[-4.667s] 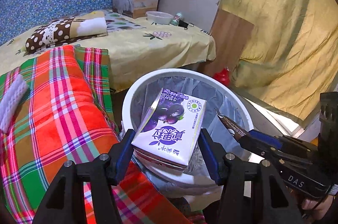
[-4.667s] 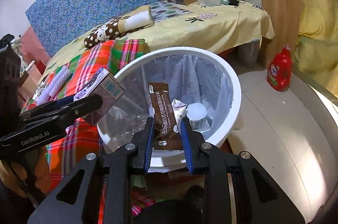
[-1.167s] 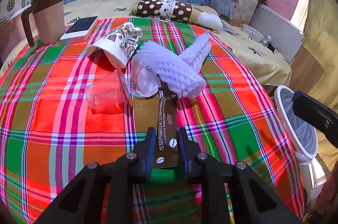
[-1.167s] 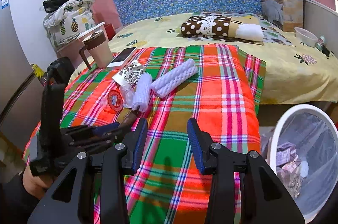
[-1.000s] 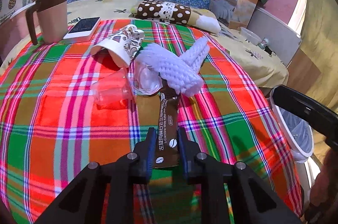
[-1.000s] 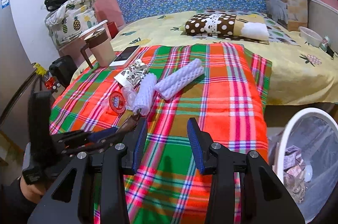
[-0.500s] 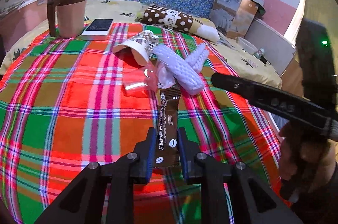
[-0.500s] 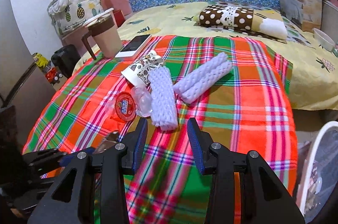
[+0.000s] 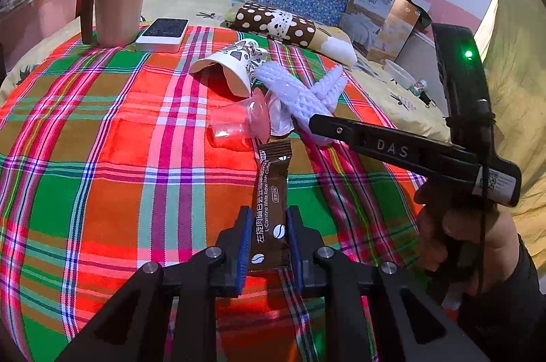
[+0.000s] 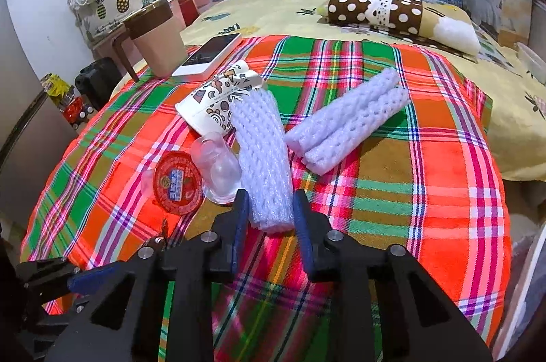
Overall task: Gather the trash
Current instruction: 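Carry wrapper and foam net over the white bin and open both tools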
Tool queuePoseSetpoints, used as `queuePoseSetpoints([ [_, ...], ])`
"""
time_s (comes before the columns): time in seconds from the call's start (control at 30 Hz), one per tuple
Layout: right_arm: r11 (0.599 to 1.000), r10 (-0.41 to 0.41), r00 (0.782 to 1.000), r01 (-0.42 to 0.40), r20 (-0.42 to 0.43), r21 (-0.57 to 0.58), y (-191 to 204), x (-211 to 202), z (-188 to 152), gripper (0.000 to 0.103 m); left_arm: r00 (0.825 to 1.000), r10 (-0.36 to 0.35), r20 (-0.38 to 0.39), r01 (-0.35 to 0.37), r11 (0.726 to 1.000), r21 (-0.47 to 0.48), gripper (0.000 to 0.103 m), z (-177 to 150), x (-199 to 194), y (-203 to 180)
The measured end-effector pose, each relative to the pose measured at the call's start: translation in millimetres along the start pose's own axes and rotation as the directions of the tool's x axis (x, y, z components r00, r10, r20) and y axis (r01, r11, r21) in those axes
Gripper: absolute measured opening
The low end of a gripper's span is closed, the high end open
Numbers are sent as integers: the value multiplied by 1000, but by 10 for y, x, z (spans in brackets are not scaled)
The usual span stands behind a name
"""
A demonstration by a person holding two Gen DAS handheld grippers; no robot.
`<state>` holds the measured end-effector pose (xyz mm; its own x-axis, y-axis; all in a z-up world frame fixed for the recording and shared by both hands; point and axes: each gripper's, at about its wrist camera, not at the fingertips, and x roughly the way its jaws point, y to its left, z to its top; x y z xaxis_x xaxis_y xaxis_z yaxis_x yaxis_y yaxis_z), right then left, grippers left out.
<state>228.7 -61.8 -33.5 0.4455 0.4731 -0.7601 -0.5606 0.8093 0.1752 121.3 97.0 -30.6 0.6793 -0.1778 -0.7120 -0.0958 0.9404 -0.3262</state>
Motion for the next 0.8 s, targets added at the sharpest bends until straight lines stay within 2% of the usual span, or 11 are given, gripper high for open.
queuePoseSetpoints([
  [0.47, 1000, -5, 996, 3, 94, 25, -32, -638, -282, 23, 1000, 18, 24, -19, 999, 27, 21, -36, -131, -243],
  [0.8, 994, -37, 991, 23, 125, 107, -240, -935, -547, 23, 999, 1, 32, -4, 998, 67, 21, -114, -262, -570],
])
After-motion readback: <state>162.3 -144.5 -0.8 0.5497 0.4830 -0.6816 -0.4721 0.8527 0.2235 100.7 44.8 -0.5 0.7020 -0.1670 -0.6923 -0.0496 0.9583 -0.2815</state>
